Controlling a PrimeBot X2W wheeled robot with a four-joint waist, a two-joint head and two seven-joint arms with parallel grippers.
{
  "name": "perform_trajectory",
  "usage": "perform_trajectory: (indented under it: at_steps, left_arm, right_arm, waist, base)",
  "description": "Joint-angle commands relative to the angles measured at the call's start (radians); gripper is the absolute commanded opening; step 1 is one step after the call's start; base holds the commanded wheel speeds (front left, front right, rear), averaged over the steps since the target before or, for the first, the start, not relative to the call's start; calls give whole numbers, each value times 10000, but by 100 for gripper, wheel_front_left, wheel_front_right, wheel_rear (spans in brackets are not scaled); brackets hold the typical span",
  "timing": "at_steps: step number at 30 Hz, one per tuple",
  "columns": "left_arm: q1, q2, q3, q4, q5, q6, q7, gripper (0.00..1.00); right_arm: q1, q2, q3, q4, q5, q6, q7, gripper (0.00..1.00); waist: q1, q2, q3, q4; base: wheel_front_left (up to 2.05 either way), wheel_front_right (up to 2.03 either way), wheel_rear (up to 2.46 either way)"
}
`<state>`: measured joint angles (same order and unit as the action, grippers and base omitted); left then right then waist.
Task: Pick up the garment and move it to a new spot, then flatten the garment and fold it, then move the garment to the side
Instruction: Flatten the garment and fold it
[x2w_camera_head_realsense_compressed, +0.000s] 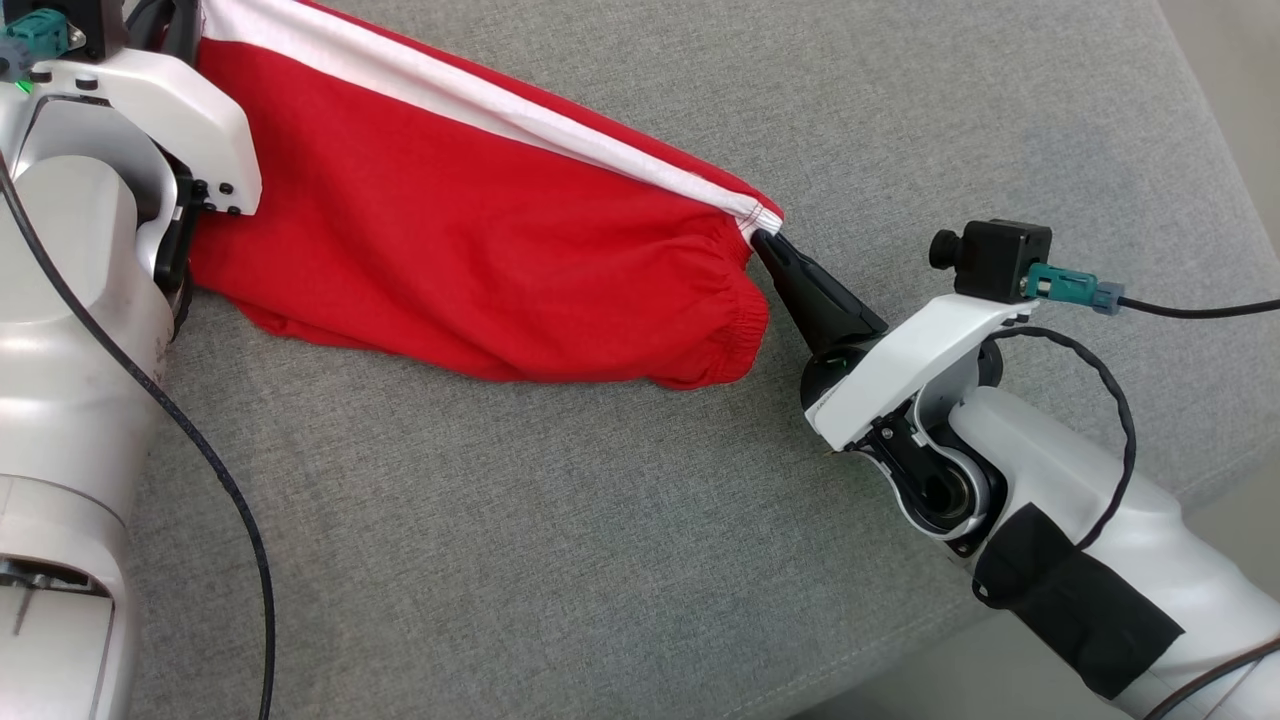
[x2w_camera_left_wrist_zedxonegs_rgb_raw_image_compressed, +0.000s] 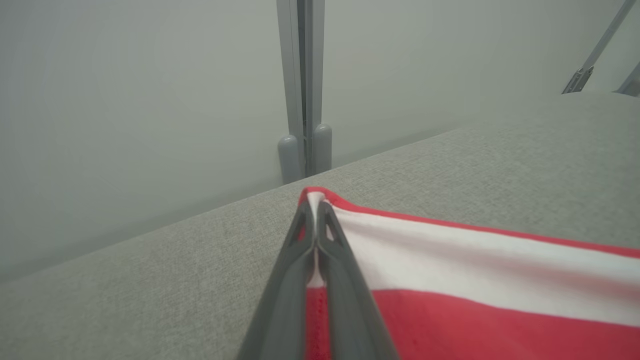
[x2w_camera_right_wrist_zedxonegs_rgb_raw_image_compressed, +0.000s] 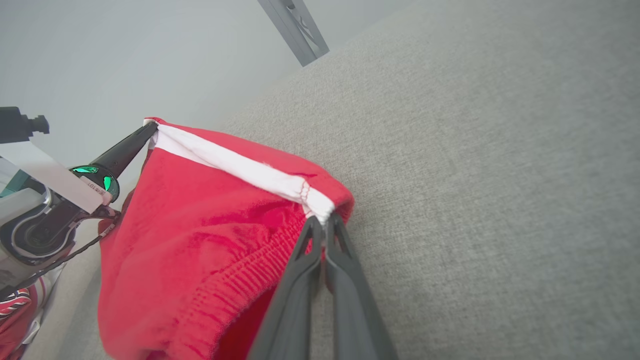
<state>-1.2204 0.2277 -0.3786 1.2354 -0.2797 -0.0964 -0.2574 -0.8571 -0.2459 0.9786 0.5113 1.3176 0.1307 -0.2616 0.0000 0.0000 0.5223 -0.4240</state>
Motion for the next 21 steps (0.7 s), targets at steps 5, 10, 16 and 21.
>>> perform_trajectory:
  at_steps: [5,10,16,21]
  left_arm:
    - [-219,49,-57,88,-59,27,-66,0]
    - [-166,50,-100,170,-106,36,-73,29]
    - [-116,45,-30,46,-201,158,-80,100]
    - [-69,71,10,-156,-248,189,-74,100]
  right_arm:
    - [-79,83,-71,153,-79,4,-50,0]
    - [-3,146,-90,189,-62,4,-50,0]
    - [26,186,-135,241,-55,4,-50,0]
    - [-23,205,-223,374,-83,4,-49,15]
  waist:
    - [0,0,6,-27]
    - [0,0,-7,-38]
    - [0,0,-27,22]
    - [0,0,-50,117]
  base:
    - [0,0,0]
    - [0,0,0]
    - [0,0,0]
    - [0,0,0]
